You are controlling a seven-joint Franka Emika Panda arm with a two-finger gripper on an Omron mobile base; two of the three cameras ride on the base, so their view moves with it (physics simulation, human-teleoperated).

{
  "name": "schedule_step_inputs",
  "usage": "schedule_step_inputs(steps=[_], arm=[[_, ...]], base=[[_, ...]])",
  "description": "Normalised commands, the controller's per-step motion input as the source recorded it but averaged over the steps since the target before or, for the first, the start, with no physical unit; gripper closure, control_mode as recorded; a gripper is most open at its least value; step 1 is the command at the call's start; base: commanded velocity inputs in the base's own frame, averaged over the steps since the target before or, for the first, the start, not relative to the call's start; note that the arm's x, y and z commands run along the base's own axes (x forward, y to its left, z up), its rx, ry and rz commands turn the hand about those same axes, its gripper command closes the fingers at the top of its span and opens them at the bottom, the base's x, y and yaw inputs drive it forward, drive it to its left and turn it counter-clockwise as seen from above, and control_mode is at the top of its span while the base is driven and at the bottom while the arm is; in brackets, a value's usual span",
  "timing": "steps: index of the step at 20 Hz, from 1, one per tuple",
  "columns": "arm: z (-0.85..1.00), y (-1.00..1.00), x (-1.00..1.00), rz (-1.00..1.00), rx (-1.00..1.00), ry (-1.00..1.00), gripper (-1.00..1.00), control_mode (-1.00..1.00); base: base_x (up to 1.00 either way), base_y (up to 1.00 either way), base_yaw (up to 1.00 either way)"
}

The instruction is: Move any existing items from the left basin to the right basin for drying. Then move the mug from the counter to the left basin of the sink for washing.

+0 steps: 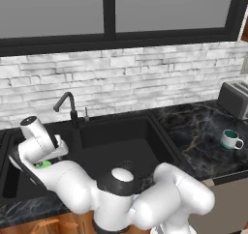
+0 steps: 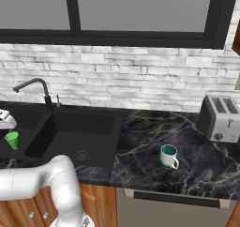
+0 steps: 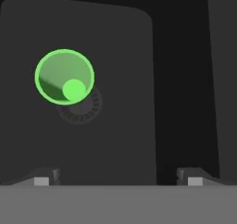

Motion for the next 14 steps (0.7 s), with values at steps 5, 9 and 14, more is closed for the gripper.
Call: schedule_step_inputs(steps=[5, 9, 14], arm=[[-0.4, 0.03, 0.34, 0.0, 0.0, -0.02, -1.0, -1.0], [-0.32, 0.14, 0.31, 0.0, 0.0, 0.0, -1.0, -1.0], [-0.32, 0.23, 0.33, 0.0, 0.01, 0.0, -1.0, -1.0]], base=[[0.0, 0.0, 0.0], [0.0, 0.0, 0.0], [0.0, 0.0, 0.0]])
